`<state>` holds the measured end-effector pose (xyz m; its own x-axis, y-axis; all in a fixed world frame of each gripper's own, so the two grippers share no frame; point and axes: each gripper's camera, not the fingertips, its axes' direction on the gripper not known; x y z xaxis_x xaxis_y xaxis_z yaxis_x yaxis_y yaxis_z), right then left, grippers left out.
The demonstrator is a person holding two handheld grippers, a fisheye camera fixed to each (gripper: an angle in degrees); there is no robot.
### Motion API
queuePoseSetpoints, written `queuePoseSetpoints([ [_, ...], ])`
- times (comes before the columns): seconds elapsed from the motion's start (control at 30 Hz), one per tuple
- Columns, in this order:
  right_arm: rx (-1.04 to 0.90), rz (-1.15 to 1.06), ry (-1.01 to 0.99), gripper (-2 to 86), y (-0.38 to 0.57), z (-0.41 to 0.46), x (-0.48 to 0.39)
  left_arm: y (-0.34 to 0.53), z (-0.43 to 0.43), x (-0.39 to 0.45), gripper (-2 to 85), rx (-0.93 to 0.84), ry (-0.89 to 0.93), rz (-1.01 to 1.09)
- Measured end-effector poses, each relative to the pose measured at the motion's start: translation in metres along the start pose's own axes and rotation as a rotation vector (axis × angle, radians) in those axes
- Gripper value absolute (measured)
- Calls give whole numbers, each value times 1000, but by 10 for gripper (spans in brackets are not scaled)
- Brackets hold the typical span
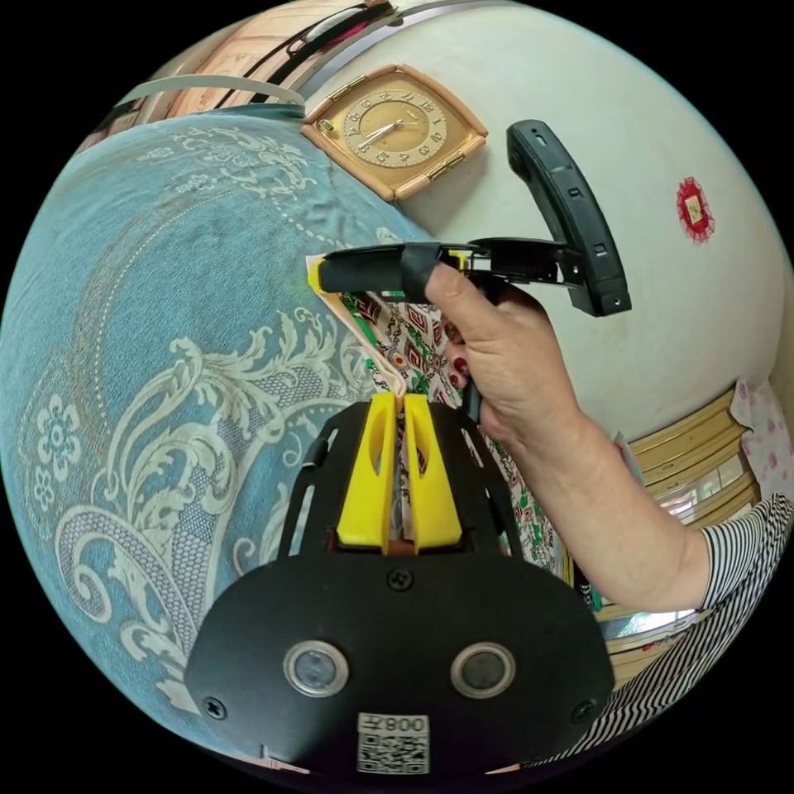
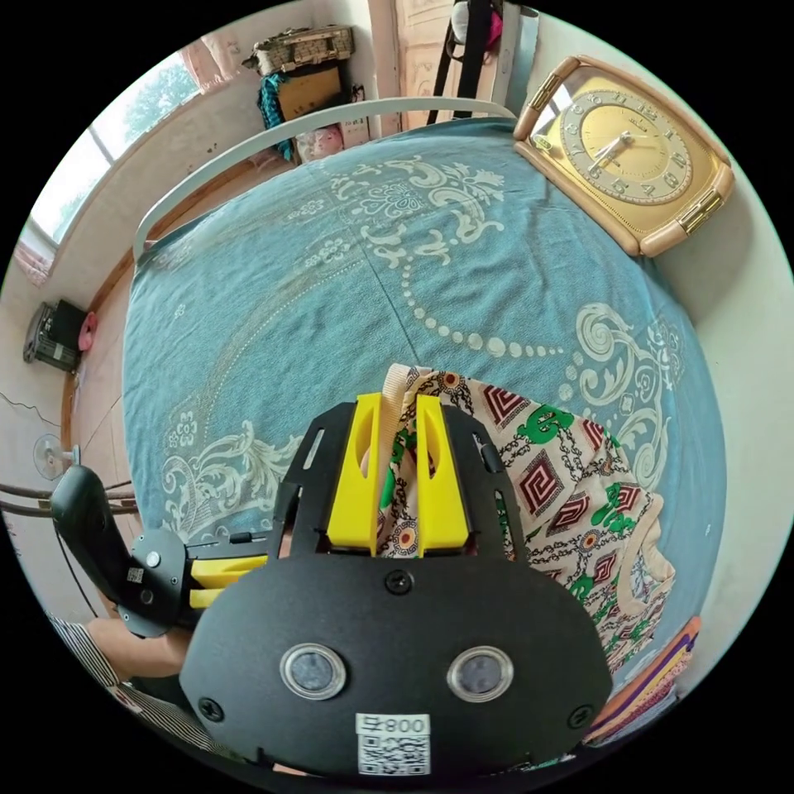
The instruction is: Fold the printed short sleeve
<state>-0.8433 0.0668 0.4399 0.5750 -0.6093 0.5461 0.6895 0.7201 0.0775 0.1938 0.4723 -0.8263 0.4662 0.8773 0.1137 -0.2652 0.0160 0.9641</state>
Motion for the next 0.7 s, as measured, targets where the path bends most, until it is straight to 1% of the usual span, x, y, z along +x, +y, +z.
queuePoseSetpoints([
  [0.17, -18, -50, 86, 64, -13, 28, -6, 17, 2, 40, 22, -9, -63, 65],
  [0.3, -2, -46, 75, 26, -14, 34, 13, 30, -1, 66, 22, 0, -97, 121],
  [0.4, 79, 3, -91, 17, -5, 13, 55, 41, -4, 96, 22, 23, -115, 195],
  [0.47, 181, 54, -255, 14, 14, -15, 105, 52, 0, 126, 22, 32, -135, 279],
  [0.5, 196, 67, -300, 14, 20, -20, 119, 55, 3, 133, 22, 27, -140, 300],
  [0.57, 264, 129, -454, 13, 51, -34, 175, 67, 20, 163, 22, -7, -166, 390],
  [0.67, 280, 235, -599, 13, 93, -24, 237, 85, 53, 191, 23, -92, -199, 478],
  [0.7, 278, 258, -614, 13, 101, -20, 247, 89, 60, 196, 23, -109, -205, 491],
])
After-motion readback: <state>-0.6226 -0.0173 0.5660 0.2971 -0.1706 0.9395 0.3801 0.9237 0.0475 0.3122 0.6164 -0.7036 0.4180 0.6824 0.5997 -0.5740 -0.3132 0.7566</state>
